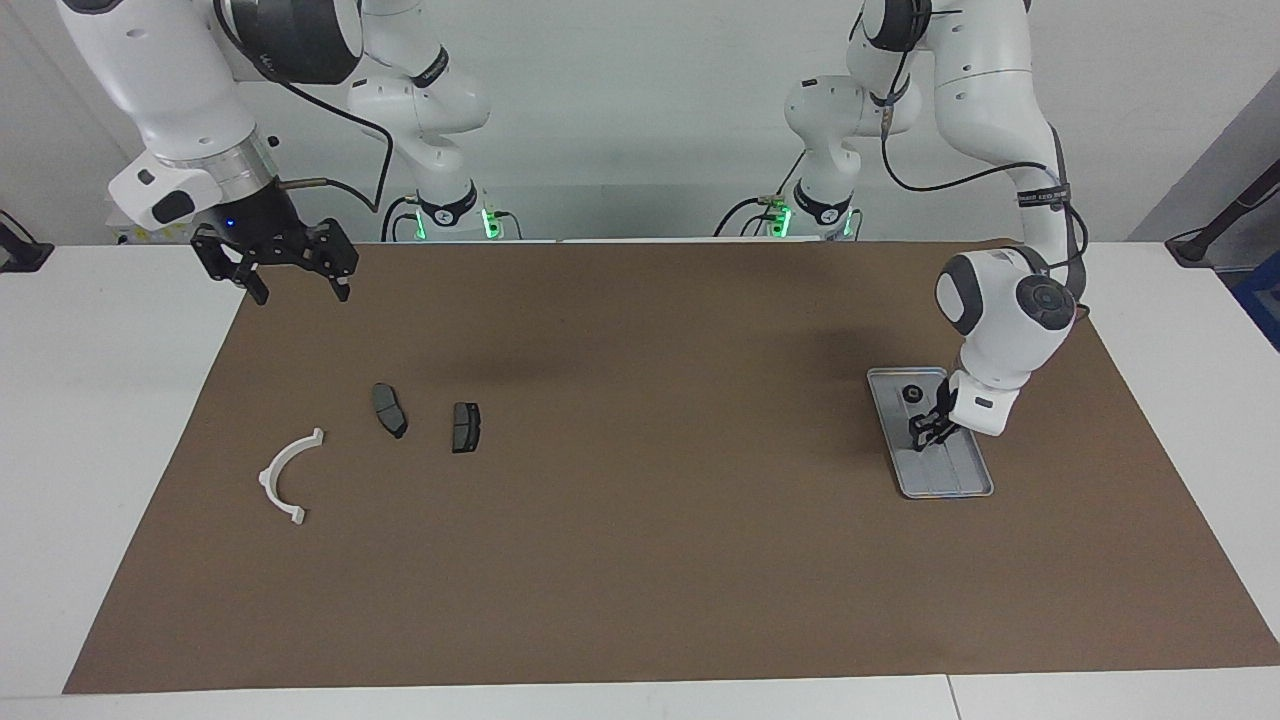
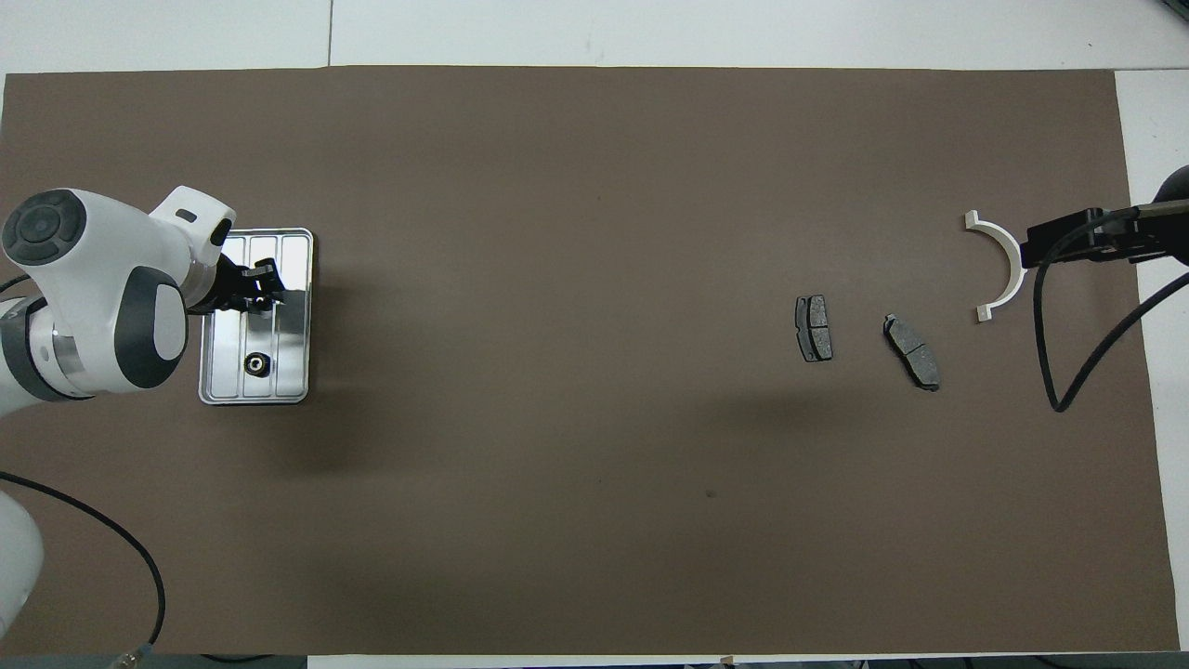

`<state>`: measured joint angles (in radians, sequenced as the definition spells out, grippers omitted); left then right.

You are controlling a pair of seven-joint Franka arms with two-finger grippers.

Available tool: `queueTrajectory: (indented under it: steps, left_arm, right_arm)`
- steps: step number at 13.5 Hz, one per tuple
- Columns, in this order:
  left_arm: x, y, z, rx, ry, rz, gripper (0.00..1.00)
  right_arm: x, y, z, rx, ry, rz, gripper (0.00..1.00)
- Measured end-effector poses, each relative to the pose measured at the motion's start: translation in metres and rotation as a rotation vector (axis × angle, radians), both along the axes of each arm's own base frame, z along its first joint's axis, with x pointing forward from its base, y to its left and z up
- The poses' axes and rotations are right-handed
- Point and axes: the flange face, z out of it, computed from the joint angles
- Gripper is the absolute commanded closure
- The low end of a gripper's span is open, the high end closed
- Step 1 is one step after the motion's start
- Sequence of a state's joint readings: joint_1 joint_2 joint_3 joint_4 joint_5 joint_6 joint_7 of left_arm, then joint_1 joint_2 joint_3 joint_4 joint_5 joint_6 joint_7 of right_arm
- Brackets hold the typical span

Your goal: Pick bearing gear from pile to tray

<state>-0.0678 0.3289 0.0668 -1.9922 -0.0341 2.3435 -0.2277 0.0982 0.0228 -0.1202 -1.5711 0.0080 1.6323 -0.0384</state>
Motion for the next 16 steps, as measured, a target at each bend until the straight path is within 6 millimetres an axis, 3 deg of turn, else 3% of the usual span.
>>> queueTrajectory:
  steps: [3, 6, 12, 14, 16]
  left_arm:
    - [0.005, -0.001, 0.019, -0.002, 0.014, -0.001, 0.00]
    - [0.003, -0.001, 0.084, -0.011, 0.035, -0.003, 0.00]
    - [-0.031, 0.005, 0.225, -0.026, 0.132, -0.002, 0.00]
    - [-0.043, 0.009, 0.257, -0.030, 0.136, 0.002, 0.00]
    - [-0.052, 0.010, 0.270, -0.032, 0.134, 0.004, 0.00]
  right_arm:
    - [0.000, 0.000, 0.001, 0.000, -0.002, 0.000, 0.00]
    - [0.000, 0.000, 0.002, 0.000, -0.004, 0.001, 0.00]
    - [0.000, 0.001, 0.002, 0.000, -0.004, 0.001, 0.00]
    - [0.000, 0.001, 0.002, 0.000, -0.004, 0.001, 0.00]
    - [0.000, 0.001, 0.002, 0.000, -0.004, 0.002, 0.00]
